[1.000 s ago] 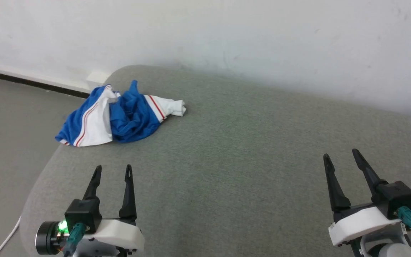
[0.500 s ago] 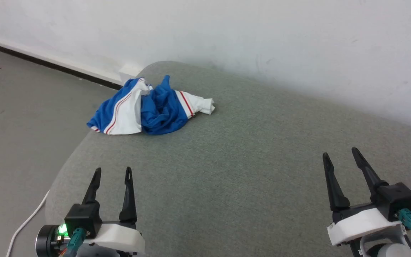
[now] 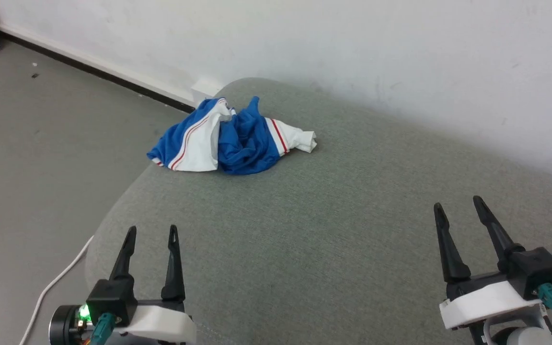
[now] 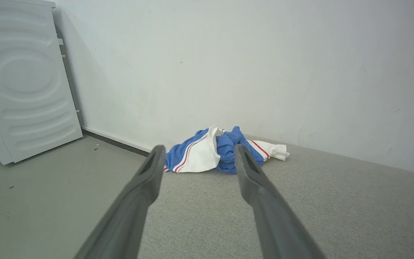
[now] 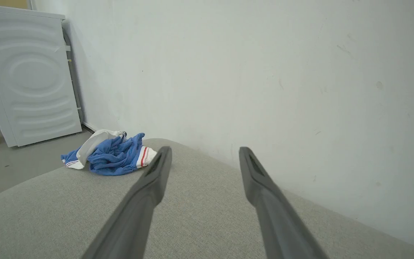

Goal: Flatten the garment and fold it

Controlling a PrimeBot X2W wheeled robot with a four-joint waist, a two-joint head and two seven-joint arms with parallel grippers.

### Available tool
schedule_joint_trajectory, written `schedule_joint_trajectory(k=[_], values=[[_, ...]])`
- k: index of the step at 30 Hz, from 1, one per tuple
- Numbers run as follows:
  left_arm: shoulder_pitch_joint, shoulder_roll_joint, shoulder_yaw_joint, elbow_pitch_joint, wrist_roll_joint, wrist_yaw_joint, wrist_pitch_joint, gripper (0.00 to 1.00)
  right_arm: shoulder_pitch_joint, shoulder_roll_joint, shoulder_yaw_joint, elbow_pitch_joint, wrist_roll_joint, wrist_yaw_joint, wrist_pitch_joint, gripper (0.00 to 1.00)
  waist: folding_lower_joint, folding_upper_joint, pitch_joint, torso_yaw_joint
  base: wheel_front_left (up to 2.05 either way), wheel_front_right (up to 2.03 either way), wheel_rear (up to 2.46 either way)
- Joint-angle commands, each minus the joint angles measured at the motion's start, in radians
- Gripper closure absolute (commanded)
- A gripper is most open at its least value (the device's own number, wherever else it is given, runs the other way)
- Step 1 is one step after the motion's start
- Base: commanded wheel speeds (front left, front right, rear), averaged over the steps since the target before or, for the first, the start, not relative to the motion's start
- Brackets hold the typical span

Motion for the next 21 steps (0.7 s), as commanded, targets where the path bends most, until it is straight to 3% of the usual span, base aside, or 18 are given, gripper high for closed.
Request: schedule_joint_trajectory(k=[1,21], values=[[0.014,-0.004,-0.003,-0.007,-0.005,0.01,-0.008,0.0,0.006,0.003,-0.002,-0.003,0.01,-0.001,-0.009,0.0,0.0,-0.0001,0.001,0.011,0.0,0.0,0.0],[0.026,-0.005,-0.014,-0.021,-0.015,0.033,-0.05,0.0,0.01,0.004,0.005,-0.003,0.025,-0.001,-0.05,0.0,0.0,-0.0001,0.0,0.106,0.0,0.0,0.0]])
